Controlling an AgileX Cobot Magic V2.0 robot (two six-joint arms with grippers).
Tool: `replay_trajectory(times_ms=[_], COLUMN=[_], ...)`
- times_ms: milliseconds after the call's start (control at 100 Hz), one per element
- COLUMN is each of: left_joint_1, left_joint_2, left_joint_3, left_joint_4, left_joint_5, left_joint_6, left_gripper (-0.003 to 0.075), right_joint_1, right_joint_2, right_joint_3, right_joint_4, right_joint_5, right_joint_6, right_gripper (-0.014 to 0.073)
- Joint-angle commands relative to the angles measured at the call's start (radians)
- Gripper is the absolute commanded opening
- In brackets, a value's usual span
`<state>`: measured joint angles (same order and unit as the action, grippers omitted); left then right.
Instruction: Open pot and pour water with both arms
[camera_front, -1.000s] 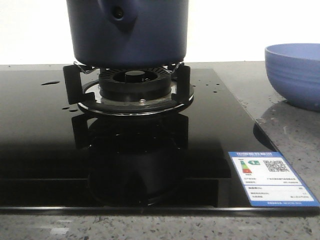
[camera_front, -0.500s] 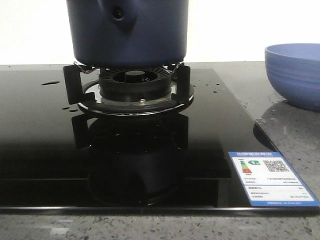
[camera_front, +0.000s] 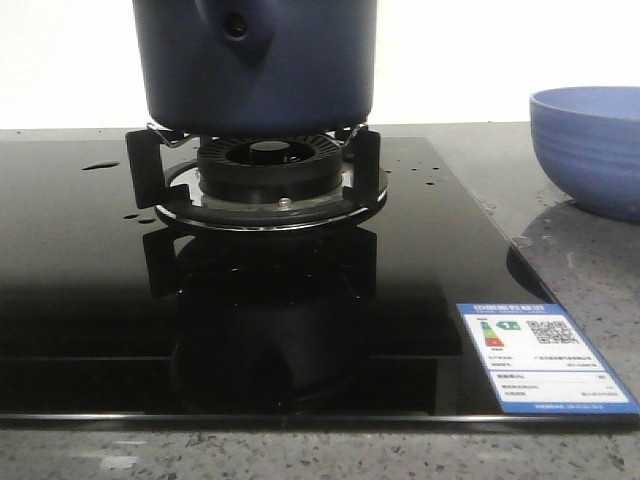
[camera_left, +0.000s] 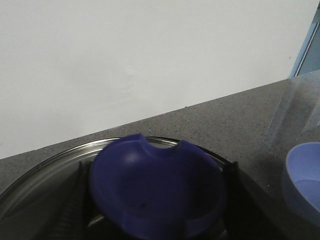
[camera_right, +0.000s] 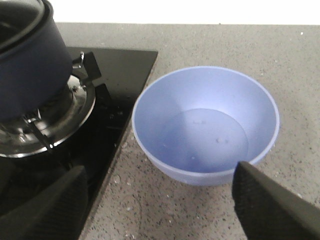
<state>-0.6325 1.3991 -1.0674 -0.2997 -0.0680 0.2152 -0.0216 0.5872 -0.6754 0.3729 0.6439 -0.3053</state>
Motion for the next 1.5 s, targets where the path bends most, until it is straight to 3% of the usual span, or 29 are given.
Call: replay_trajectory(times_ms=[0, 220, 410, 690, 840, 980, 1270, 1340, 1490], left_joint_1=[0.012, 0.095, 0.229, 0.381, 0.418, 0.429, 0.429, 0.429, 0.429], left_joint_2=[-0.085, -0.184, -0.246, -0.304, -0.312, -0.312, -0.312, -0.312, -0.312], left_joint_3=[-0.038, -0.038, -0.038, -0.038, -0.038, -0.038, -0.038, -0.038, -0.038], left_joint_4=[-0.007, -0.007, -0.007, -0.007, -0.007, -0.007, -0.007, -0.007, -0.007], left_joint_5=[-0.099, -0.047, 0.052, 0.104, 0.115, 0.115, 0.115, 0.115, 0.114], left_joint_6=[-0.003, -0.003, -0.003, -0.003, -0.003, -0.003, -0.003, -0.003, -0.003], left_gripper=[0.0369, 0.0369, 0.0369, 0.037, 0.037, 0.037, 0.037, 0.037, 0.037], right_joint_1=[0.003, 0.001, -0.001, -0.001, -0.001, -0.032, -0.139, -0.149, -0.151], right_joint_2=[0.027, 0.134, 0.272, 0.524, 0.649, 0.739, 0.848, 0.87, 0.904], right_joint_3=[-0.036, -0.104, -0.238, -0.468, -0.565, -0.611, -0.613, -0.613, -0.613], right_joint_4=[-0.002, -0.002, -0.023, -0.246, -0.373, -0.373, -0.312, -0.293, -0.276], right_joint_5=[-0.043, -0.005, 0.037, 0.17, 0.264, 0.34, 0.356, 0.361, 0.365], right_joint_6=[-0.012, -0.001, 0.028, 0.214, 0.273, 0.273, 0.258, 0.25, 0.244], right_gripper=[0.0538, 0.0538, 0.0498, 0.0486, 0.0486, 0.0486, 0.0483, 0.0447, 0.0251])
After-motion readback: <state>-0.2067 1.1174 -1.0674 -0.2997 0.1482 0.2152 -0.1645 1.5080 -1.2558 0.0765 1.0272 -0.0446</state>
